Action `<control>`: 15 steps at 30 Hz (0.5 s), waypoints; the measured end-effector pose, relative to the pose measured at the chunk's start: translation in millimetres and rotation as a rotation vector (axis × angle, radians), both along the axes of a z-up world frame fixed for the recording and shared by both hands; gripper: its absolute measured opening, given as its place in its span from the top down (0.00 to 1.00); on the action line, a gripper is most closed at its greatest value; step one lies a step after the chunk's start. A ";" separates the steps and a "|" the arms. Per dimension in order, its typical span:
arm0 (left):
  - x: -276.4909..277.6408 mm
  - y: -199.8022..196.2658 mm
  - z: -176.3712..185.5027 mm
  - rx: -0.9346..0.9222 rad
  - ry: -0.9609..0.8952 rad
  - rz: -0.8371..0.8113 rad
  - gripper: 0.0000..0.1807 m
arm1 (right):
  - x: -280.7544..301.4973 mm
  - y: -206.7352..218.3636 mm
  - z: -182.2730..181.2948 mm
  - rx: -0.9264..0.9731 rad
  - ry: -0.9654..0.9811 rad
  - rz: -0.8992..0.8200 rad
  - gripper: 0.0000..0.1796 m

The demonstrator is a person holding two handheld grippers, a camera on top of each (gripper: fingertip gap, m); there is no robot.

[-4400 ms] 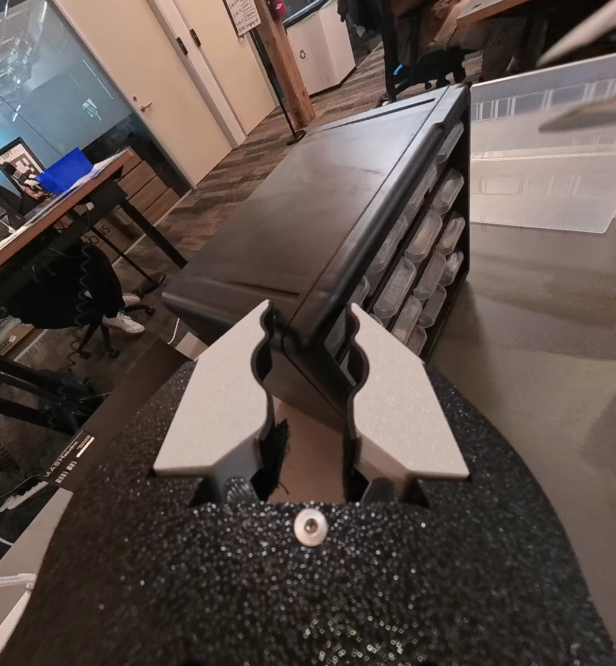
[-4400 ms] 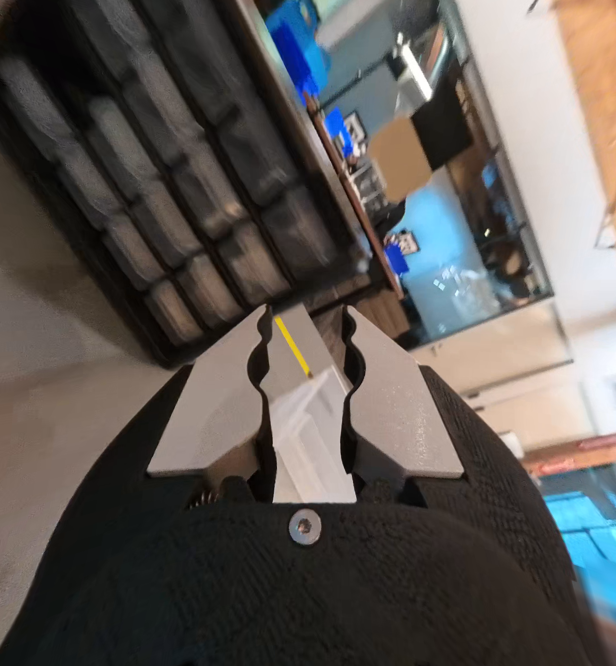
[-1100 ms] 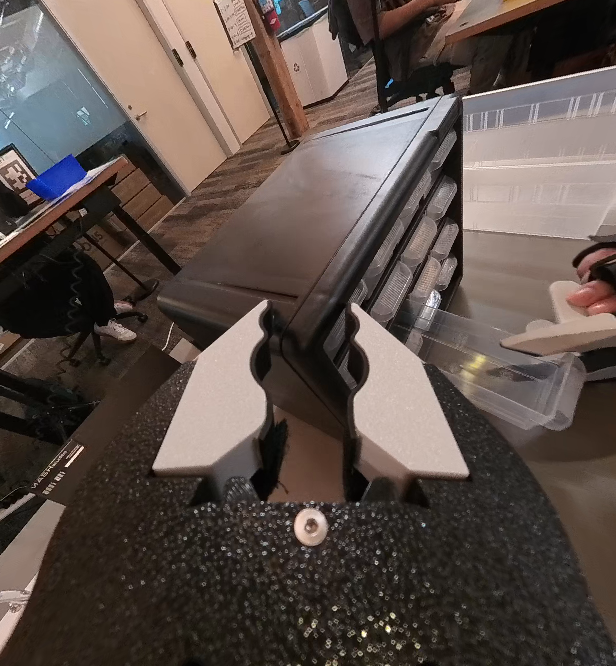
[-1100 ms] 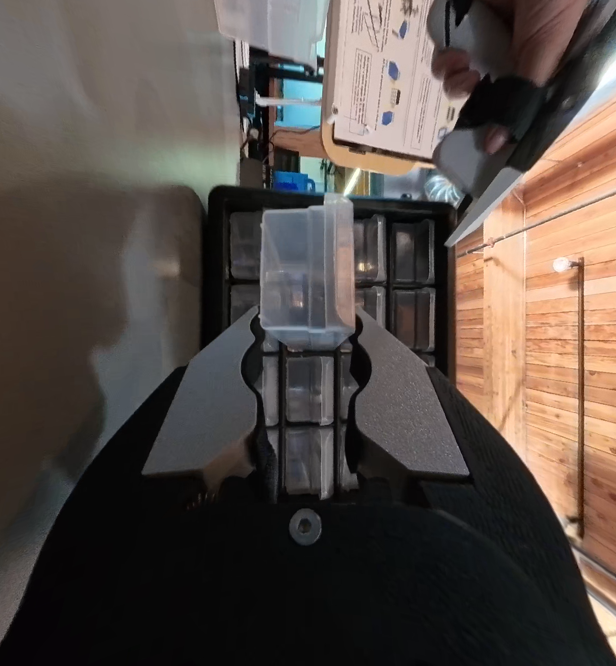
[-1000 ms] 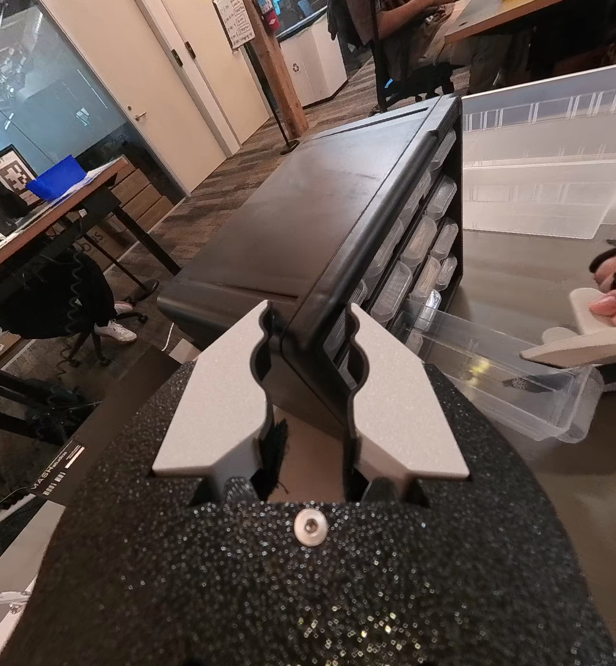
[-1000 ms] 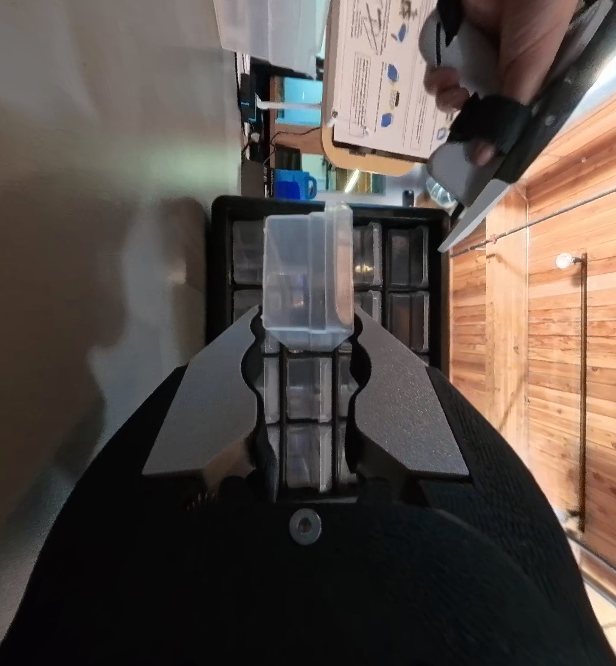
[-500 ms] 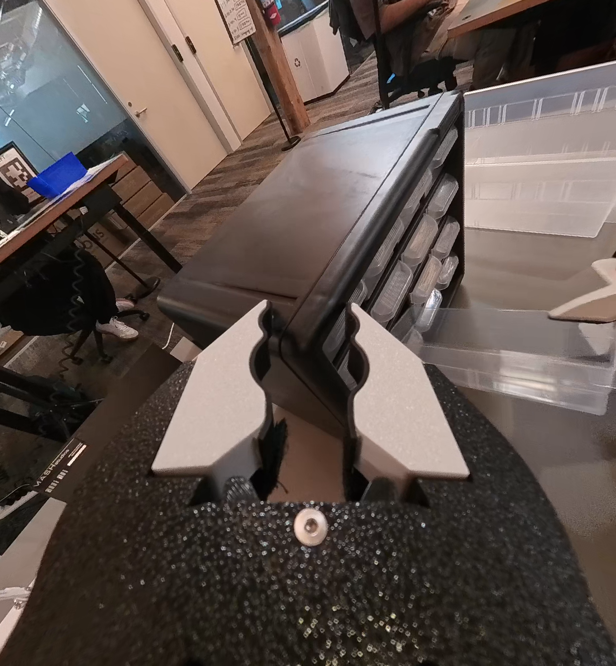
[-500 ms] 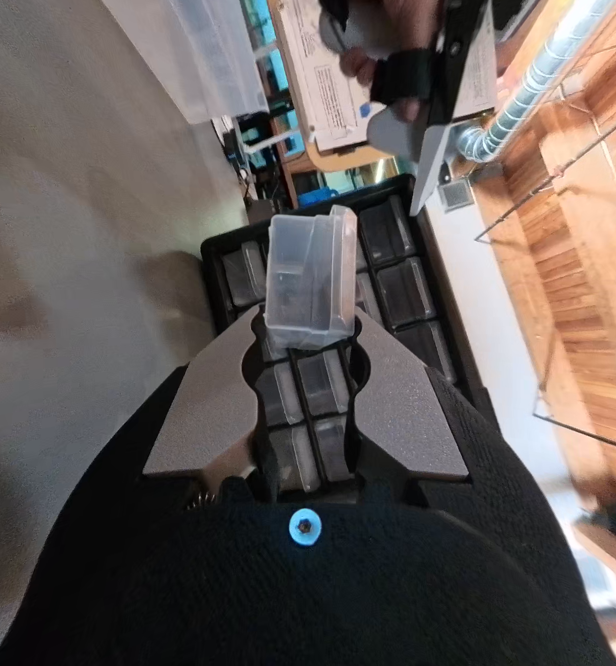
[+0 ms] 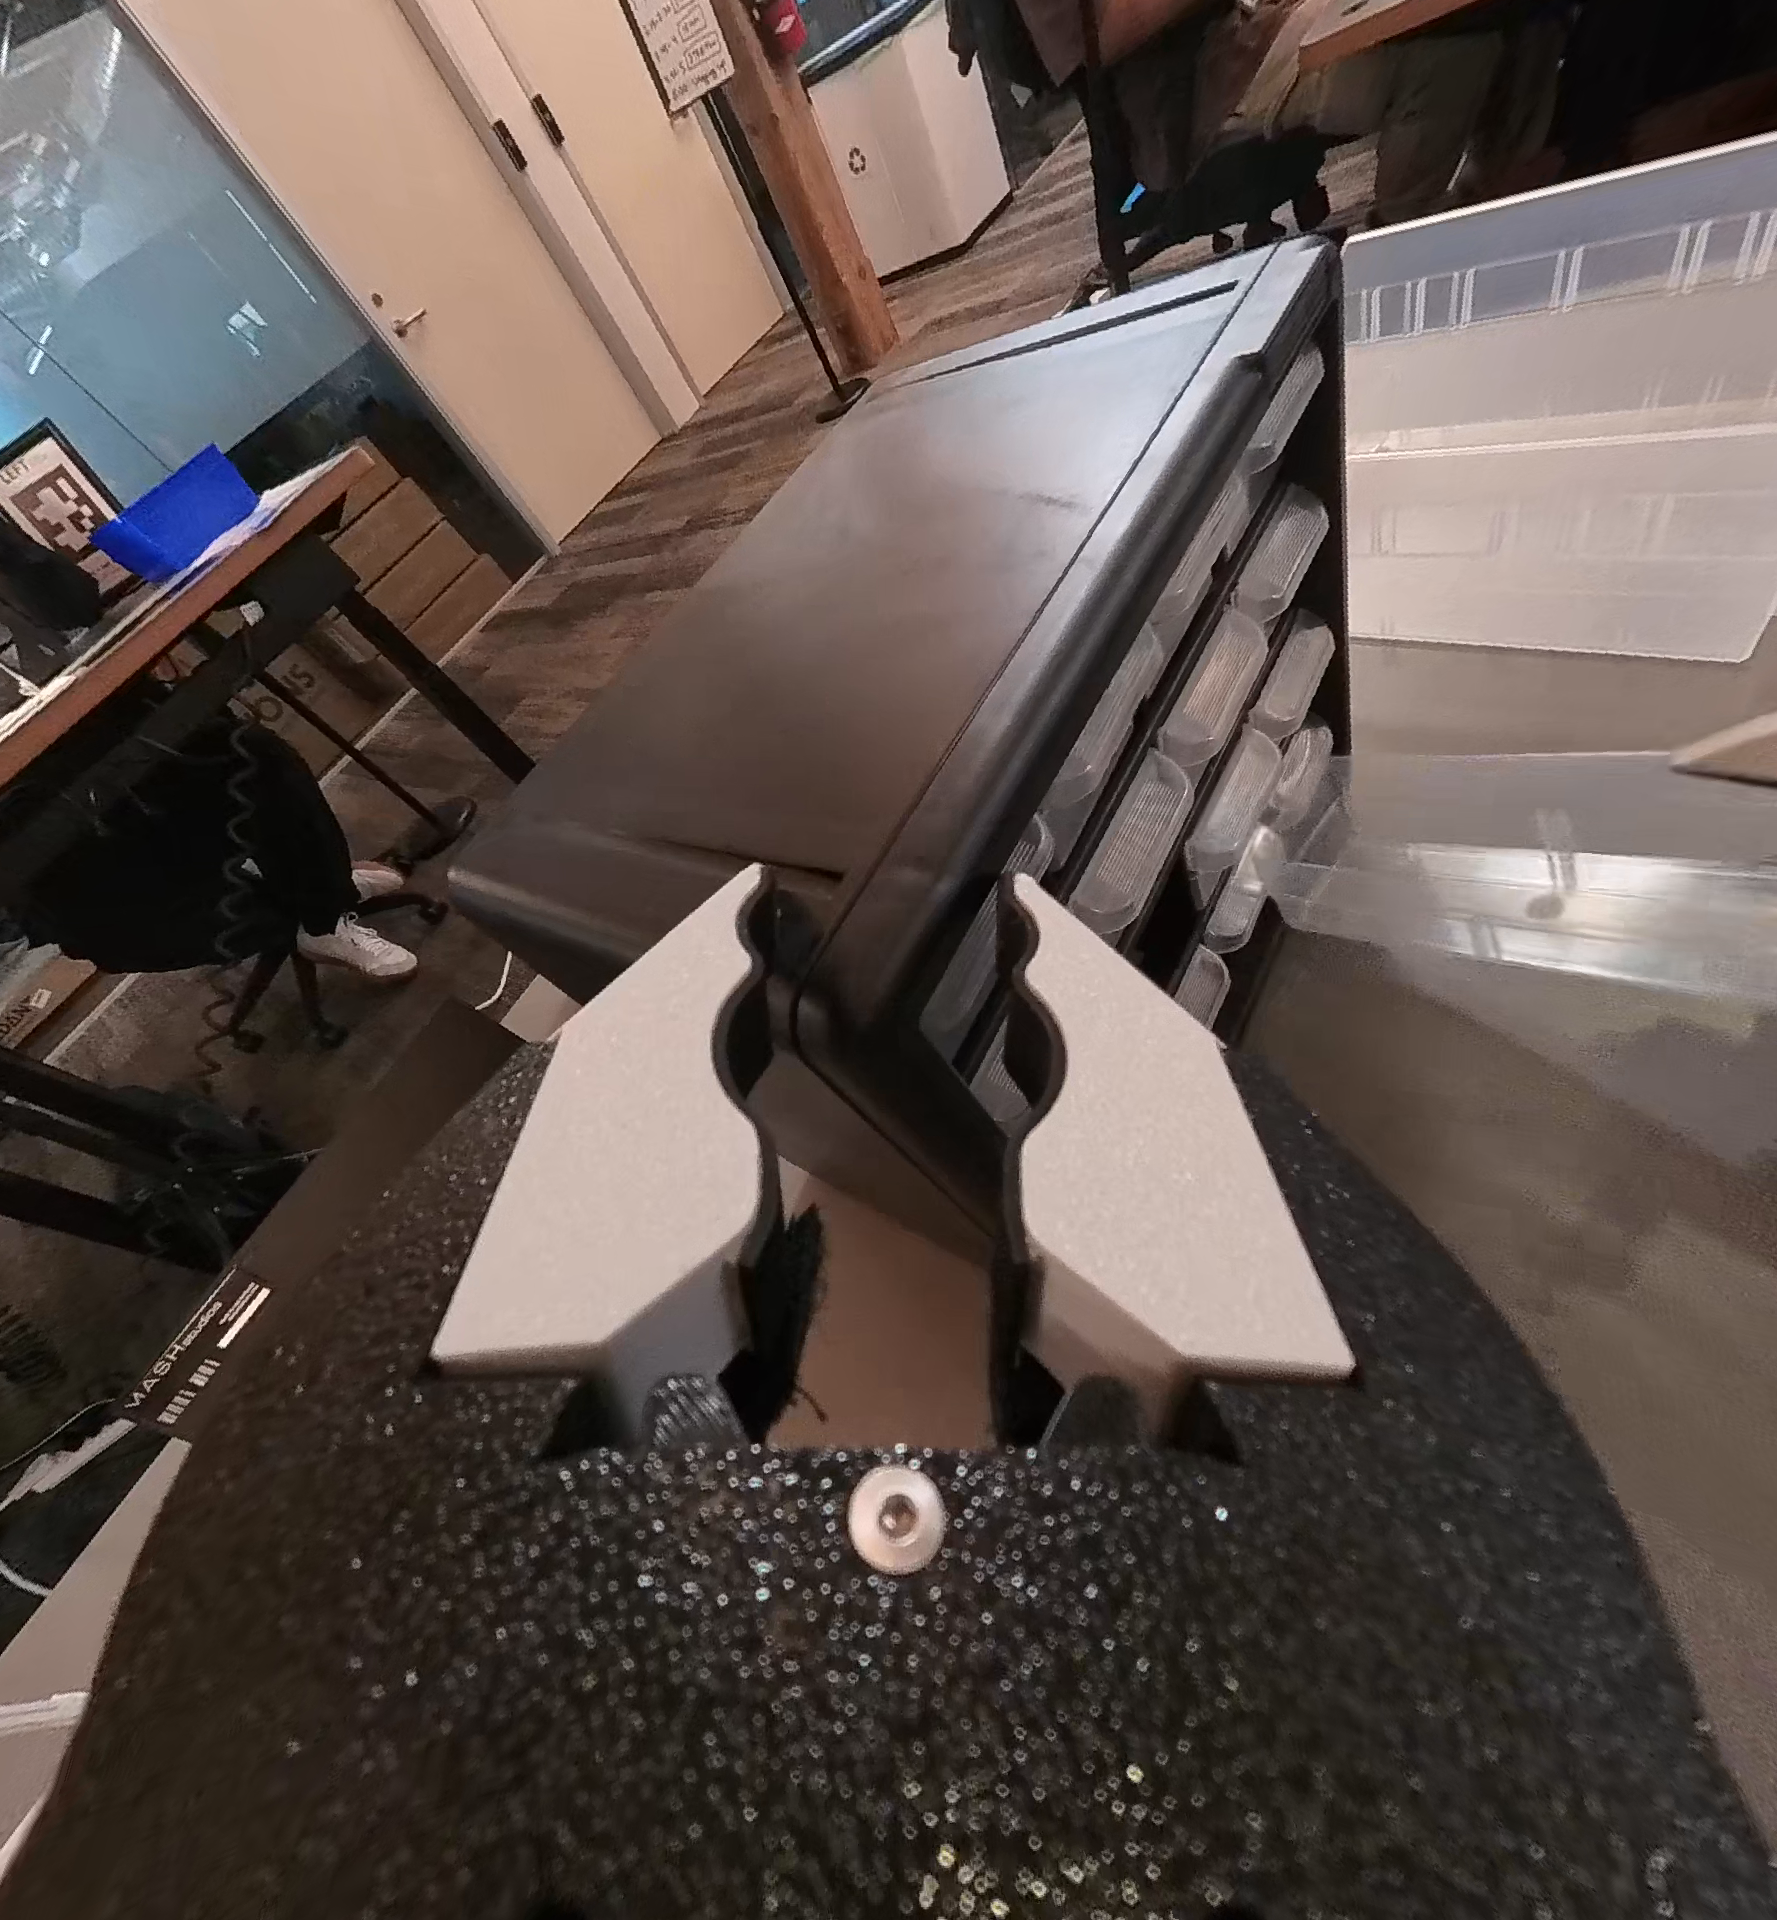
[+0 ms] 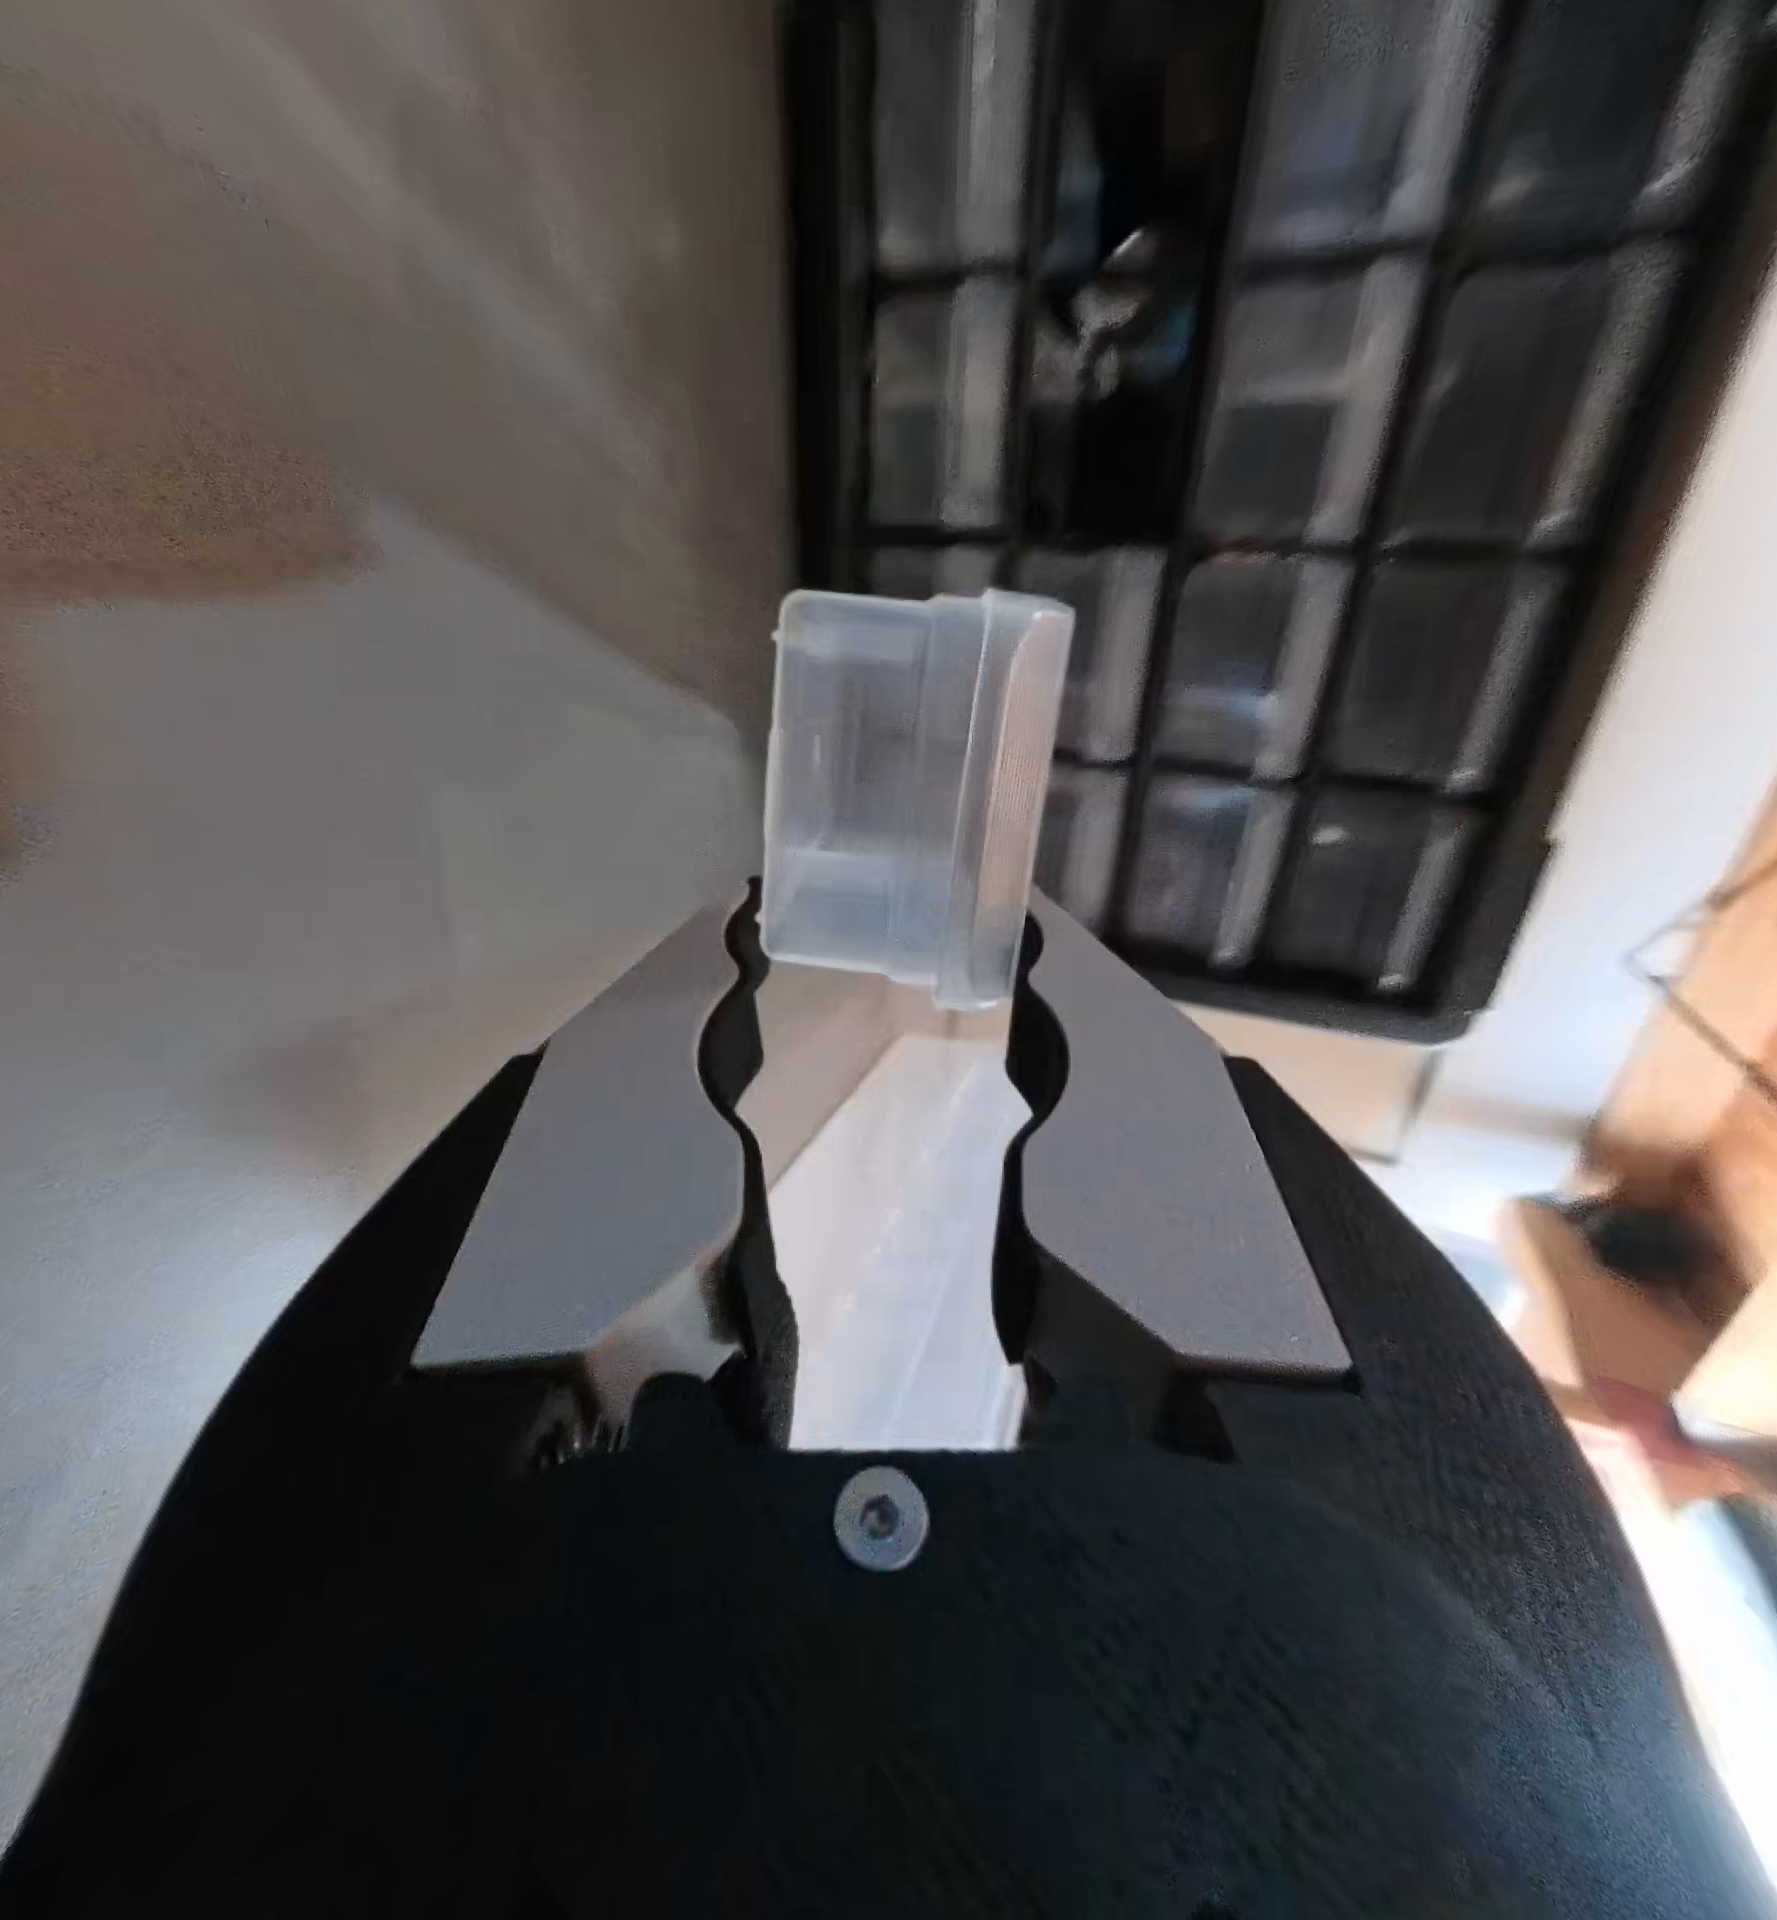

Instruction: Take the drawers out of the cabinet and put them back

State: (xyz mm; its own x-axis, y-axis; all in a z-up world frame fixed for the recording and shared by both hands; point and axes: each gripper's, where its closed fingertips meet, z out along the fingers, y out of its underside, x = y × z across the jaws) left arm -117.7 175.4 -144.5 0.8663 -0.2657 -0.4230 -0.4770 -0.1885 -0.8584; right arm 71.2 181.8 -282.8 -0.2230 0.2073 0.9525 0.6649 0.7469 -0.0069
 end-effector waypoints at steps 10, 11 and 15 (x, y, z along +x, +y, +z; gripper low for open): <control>0.1 0.3 0.1 -0.001 0.004 0.004 0.78 | -22.6 -64.6 -8.9 -0.367 0.059 0.134 0.68; 0.2 0.2 0.2 -0.001 0.004 0.003 0.78 | -24.4 -62.8 -3.4 -0.395 0.067 0.129 0.65; 0.1 0.3 0.2 -0.001 0.005 0.003 0.78 | -28.3 -53.5 7.9 -0.531 0.002 0.181 0.63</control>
